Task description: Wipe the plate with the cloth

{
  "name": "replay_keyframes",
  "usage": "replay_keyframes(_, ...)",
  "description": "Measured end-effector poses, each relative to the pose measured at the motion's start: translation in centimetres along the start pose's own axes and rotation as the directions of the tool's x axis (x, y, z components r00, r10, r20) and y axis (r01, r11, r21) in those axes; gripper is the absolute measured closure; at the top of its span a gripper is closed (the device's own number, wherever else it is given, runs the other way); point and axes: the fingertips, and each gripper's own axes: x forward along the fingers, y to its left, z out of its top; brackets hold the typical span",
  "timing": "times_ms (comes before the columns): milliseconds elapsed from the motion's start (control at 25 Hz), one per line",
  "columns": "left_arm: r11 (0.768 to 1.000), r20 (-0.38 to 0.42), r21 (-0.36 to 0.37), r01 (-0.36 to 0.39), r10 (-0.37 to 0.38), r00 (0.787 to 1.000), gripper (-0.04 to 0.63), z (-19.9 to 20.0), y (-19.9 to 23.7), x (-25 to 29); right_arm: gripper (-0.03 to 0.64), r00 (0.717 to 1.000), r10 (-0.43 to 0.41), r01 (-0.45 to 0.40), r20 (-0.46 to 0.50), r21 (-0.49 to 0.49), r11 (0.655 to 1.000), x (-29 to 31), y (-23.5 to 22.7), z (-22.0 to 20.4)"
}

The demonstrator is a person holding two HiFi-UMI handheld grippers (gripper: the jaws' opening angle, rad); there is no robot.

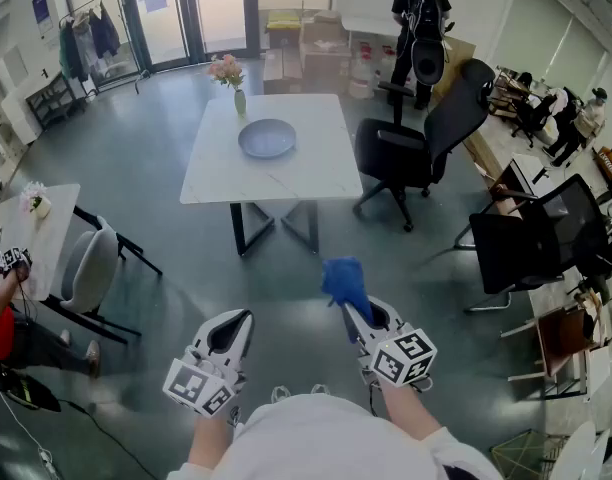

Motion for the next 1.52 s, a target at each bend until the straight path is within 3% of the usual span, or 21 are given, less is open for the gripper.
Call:
replay_keyframes(760, 0.997, 0.006, -0.018, -0.074, 0.074, 0.997, 0.561, -1.9, -1.6, 1.1, 0.525, 0.998, 0.055, -0.055, 0.007, 0.041, 0.998, -1.4, -2.7, -0.2)
replay_keyframes(1040, 0.981, -0.007, -0.15, -0.124, 0.124, 0.992, 0.561, -5.0, -0.9, 0.7, 0.525, 0.997, 0.071, -0.069, -0.026, 0.085, 0.994, -0.5, -4.0, -1.8)
replay_keyframes(1280, 0.98, -0.005, -0.147, -0.133, 0.134, 0.991, 0.561, -5.1, 3.2, 2.9, 0.525, 0.997, 0.063, -0.059, -0.035, 0.099, 0.993, 3.3, -5.7, -1.4)
replay_keyframes(1520, 0.981, -0.002, -0.152, -0.119, 0.12, 0.993, 0.561, -3.5, 11.3, 5.1, 0.525, 0.999, 0.031, -0.028, -0.024, 0.094, 0.995, 10.4, -6.1, 0.6)
